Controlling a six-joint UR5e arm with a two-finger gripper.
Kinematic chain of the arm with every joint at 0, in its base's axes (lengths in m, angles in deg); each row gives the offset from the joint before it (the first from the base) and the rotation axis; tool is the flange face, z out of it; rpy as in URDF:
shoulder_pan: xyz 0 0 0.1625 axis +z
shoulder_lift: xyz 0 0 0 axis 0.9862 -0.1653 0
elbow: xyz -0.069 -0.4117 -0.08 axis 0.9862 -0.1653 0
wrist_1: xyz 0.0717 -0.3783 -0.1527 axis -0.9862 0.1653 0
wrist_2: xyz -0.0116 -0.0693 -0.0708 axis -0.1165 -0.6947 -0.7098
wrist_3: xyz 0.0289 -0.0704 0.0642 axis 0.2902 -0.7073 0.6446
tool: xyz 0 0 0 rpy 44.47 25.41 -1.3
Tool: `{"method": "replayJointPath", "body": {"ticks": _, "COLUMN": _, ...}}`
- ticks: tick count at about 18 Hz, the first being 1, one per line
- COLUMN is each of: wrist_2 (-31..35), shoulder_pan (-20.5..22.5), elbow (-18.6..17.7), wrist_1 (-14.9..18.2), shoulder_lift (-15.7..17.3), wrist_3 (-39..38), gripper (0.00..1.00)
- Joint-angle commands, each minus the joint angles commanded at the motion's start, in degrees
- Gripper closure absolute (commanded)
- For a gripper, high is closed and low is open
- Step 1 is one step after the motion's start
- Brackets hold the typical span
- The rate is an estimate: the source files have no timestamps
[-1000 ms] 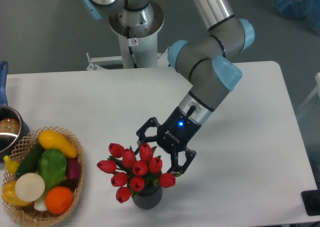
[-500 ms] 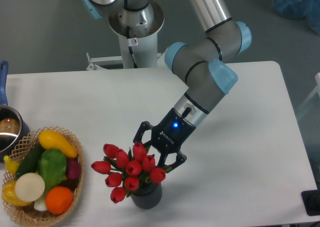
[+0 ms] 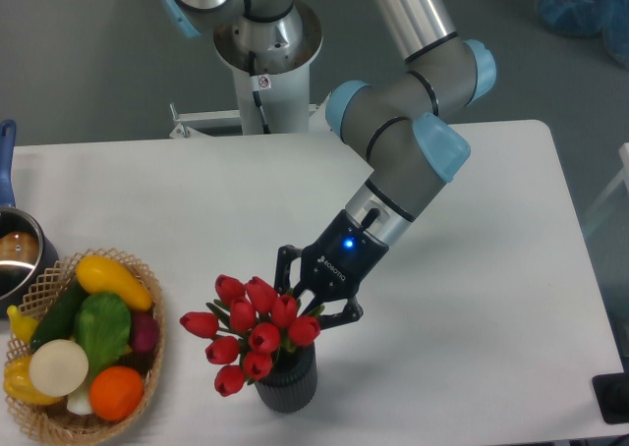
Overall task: Pick up the flowers from the vase
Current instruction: 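Close the gripper on the tulip stems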
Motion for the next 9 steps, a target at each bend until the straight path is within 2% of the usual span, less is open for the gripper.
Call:
{"method": "replayJointPath", "body": {"ticks": 7, "wrist_2": -0.26, "shoulder_pan": 0.53, "elbow": 1.14, "wrist_1": 0.09, "shoulder_lift": 1.67, "wrist_3": -3.16, "gripper": 0.97}}
{"method": "replayJointPath", "body": {"ticks": 9, "wrist_2": -0.7, "shoulder_pan": 0.44, "elbow": 1.49, "wrist_1": 0.09, "shoulder_lift": 3.59, "wrist_3": -4.91, "gripper": 0.97}}
